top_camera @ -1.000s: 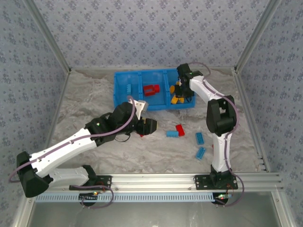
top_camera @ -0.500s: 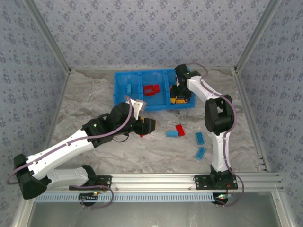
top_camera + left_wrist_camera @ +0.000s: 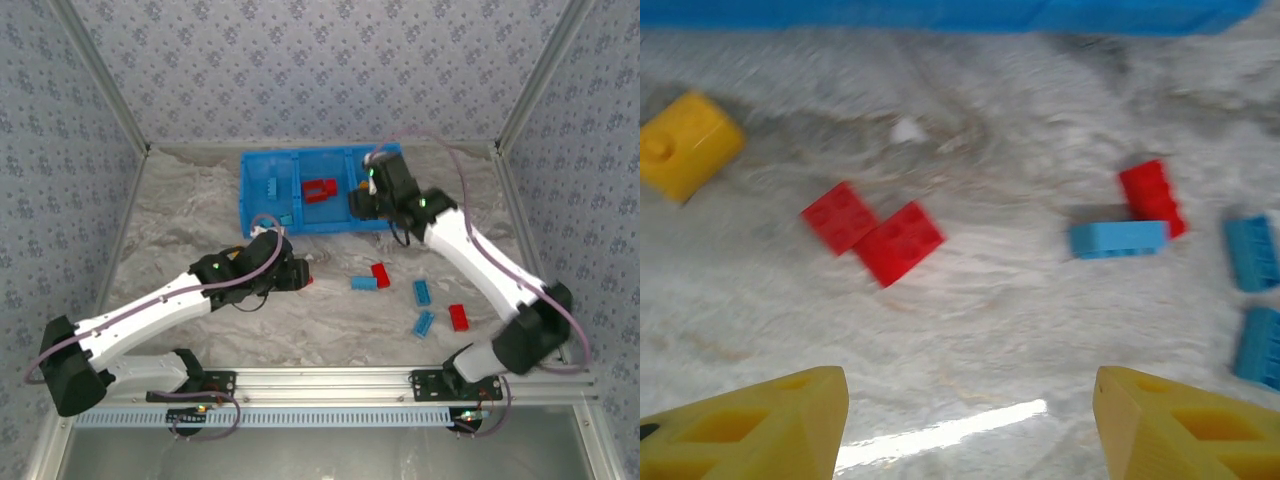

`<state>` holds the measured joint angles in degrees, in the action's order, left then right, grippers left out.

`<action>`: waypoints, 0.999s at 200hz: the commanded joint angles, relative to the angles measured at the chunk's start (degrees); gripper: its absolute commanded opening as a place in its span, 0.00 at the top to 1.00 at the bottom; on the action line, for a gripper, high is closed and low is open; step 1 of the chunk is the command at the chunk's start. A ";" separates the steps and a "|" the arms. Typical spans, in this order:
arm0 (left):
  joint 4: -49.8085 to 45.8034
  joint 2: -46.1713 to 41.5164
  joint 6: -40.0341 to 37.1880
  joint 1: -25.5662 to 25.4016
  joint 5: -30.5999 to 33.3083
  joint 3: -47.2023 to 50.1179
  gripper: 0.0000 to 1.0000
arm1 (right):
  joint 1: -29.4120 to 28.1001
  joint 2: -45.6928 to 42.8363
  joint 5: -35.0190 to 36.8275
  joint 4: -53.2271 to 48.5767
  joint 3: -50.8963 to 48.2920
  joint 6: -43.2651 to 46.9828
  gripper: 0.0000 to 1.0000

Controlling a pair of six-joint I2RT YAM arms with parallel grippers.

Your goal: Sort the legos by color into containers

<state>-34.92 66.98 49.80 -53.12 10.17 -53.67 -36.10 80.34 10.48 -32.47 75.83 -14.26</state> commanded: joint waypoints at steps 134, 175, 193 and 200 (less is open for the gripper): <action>6.74 26.50 19.43 11.17 -3.04 -3.84 0.29 | -34.94 -15.91 12.15 14.59 -32.40 -11.56 0.28; 8.33 30.57 18.42 12.02 -3.48 -5.64 0.32 | -35.45 -15.60 12.25 14.51 -32.59 -12.01 0.28; 8.73 31.27 18.46 11.99 -3.14 -5.93 0.34 | -35.57 -15.15 12.20 14.54 -32.68 -12.31 0.28; 8.82 31.43 18.53 12.01 -2.90 -5.92 0.34 | -35.58 -14.91 12.24 14.54 -32.62 -12.39 0.28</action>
<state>-26.92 97.62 68.23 -41.25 7.07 -57.89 -71.20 65.49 21.28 -18.17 43.35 -25.12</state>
